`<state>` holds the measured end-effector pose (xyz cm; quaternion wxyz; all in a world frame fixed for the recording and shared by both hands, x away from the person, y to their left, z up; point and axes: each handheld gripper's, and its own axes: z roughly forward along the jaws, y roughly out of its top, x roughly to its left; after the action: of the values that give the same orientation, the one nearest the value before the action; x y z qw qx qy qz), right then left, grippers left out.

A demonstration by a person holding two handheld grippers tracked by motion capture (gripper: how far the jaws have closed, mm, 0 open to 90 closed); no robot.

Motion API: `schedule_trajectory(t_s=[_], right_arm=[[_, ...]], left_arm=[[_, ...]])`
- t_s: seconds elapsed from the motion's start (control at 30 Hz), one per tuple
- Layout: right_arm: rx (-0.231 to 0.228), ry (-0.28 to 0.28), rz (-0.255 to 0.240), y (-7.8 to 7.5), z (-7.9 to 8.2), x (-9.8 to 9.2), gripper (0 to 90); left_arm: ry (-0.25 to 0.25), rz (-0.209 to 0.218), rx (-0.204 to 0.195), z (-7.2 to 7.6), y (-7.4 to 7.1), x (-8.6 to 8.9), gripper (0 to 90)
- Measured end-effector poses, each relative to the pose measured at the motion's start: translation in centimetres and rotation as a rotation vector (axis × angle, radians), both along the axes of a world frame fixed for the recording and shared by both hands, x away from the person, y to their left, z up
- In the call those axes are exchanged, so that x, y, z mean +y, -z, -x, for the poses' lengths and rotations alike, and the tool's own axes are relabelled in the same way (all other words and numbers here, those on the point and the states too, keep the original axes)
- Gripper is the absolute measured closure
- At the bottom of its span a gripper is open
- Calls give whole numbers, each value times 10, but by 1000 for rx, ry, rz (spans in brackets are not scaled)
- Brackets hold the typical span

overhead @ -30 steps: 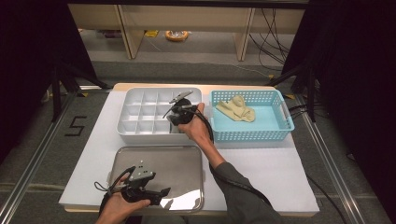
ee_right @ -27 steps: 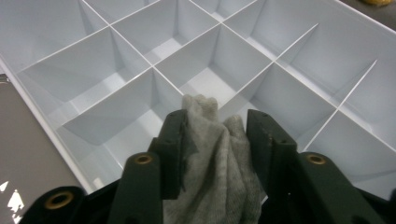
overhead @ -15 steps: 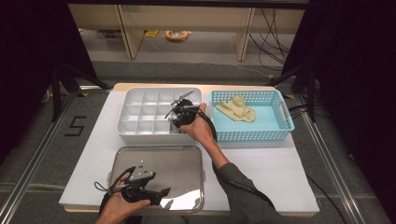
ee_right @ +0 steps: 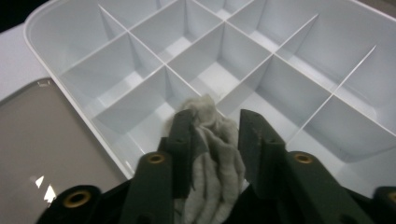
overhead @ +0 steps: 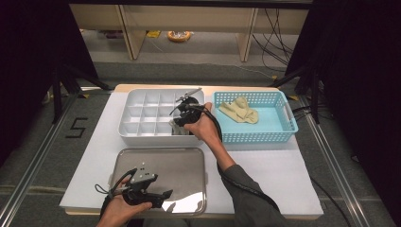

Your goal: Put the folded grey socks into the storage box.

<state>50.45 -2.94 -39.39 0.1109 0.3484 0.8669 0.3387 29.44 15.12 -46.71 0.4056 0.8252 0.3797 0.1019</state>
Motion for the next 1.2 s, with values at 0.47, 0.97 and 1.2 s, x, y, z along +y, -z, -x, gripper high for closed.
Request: schedule_trajectory(t_s=[0.47, 0.97, 1.2], right_arm=[[63, -16, 48, 11, 3, 5, 746], [45, -36, -7, -7, 13, -8, 761], [43, -49, -18, -7, 18, -11, 756]], left_arm=[[4, -21, -2, -1, 0, 1, 220], [-1, 5, -6, 0, -1, 1, 222], [7, -1, -11, 1, -3, 2, 223]])
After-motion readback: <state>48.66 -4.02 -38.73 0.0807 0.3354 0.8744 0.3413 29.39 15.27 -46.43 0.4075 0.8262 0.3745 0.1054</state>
